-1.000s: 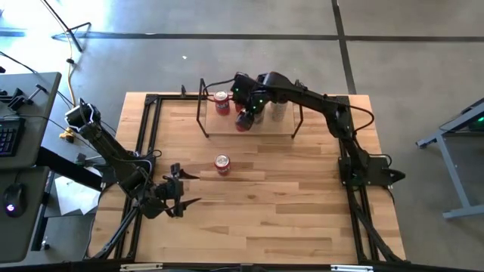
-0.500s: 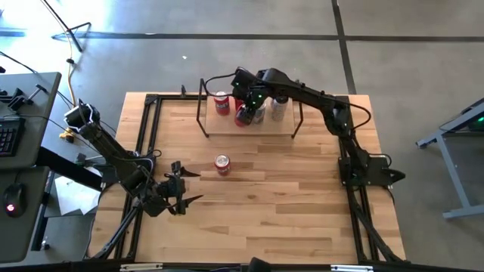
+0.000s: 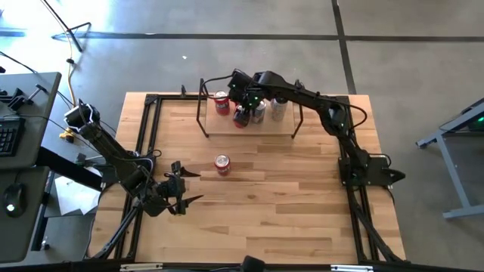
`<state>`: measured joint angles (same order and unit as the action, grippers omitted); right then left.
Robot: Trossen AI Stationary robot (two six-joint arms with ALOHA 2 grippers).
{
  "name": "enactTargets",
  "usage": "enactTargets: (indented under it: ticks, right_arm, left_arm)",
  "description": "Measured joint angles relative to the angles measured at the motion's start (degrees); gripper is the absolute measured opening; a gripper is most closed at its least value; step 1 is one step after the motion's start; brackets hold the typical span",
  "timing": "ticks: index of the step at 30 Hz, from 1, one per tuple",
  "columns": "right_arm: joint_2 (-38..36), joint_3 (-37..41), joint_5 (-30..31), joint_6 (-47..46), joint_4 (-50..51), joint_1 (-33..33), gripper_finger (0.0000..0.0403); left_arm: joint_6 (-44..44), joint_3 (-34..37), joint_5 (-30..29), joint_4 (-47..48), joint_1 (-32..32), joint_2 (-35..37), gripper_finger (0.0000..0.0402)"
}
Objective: Place canned beverage on shelf
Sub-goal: Put the red black soda can on the shelf and align with the other red black soda can, then put the red soda can on the shelf and align with the other red soda can
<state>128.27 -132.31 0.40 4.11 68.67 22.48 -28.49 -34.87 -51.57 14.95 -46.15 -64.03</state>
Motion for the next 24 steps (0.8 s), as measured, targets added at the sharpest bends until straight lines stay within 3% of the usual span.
enactTargets:
  ticks: [17,21,24]
  right_arm:
    - [-0.6,-2.7,2.8,2.4,-0.7,-0.4,0.0269]
    - [-3.2,-2.0,3.6,2.6,0.9,-2.2,0.0245]
    - [-5.3,-1.4,6.3,3.7,3.9,-4.4,0.0201]
  left_arm:
    - [0.1,0.0,3.8,-1.3,0.0,0.0,0.0337]
    - [0.1,0.0,2.6,-1.2,0.1,0.0,0.0337]
    - [0.1,0.0,0.5,-1.2,0.2,0.0,0.0337]
